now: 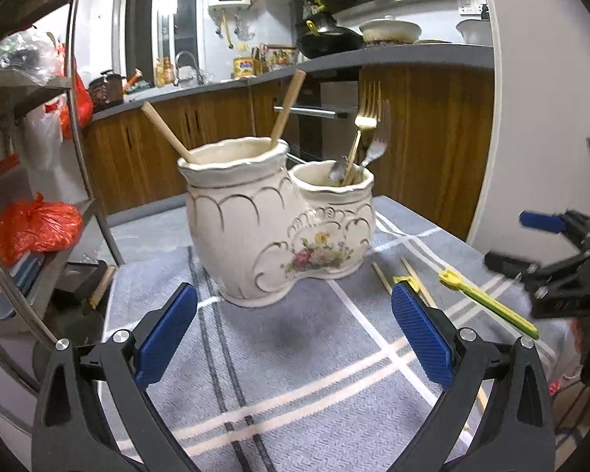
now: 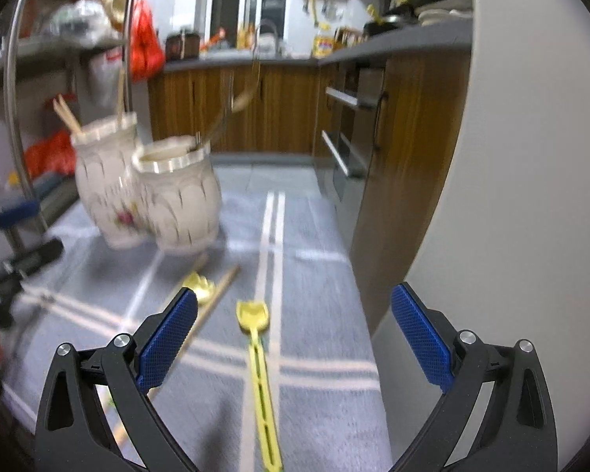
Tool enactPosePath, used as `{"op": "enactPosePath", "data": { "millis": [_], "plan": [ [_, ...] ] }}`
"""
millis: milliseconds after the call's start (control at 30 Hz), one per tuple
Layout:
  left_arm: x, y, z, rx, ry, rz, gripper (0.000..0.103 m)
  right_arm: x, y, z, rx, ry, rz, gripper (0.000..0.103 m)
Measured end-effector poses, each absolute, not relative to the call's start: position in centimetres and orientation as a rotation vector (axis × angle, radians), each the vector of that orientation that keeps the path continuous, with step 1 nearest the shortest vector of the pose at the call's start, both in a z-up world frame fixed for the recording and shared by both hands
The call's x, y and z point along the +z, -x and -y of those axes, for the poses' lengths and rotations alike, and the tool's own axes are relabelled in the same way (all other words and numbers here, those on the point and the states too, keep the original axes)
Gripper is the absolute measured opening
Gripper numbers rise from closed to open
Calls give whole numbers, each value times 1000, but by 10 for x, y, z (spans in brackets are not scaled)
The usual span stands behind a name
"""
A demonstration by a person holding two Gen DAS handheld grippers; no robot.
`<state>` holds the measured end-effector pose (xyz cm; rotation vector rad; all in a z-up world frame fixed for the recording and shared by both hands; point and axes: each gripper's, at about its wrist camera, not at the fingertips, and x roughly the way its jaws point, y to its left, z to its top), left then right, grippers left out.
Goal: Organize utensils
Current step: 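Move both open tools back over the utensils on the cloth, then grasp a yellow plastic spoon with the right tool while the left tool grasps a chopstick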
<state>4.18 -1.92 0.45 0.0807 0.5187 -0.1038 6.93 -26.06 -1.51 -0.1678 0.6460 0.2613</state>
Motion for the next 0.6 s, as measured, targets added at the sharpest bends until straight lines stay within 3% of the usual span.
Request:
{"op": "enactPosePath", "data": {
  "millis": [300,433,600],
  "plan": [
    [1,-46,13,-116,-27,-551,97,-34,-75,254,298,198,-764,94],
    [1,-46,16,-116,-39,-552,97,-38,-74,251,309,217,-794,72],
    [1,-46,22,-125,-61,-555,97,-43,-76,248,342,216,-830,51]
  ]
}}
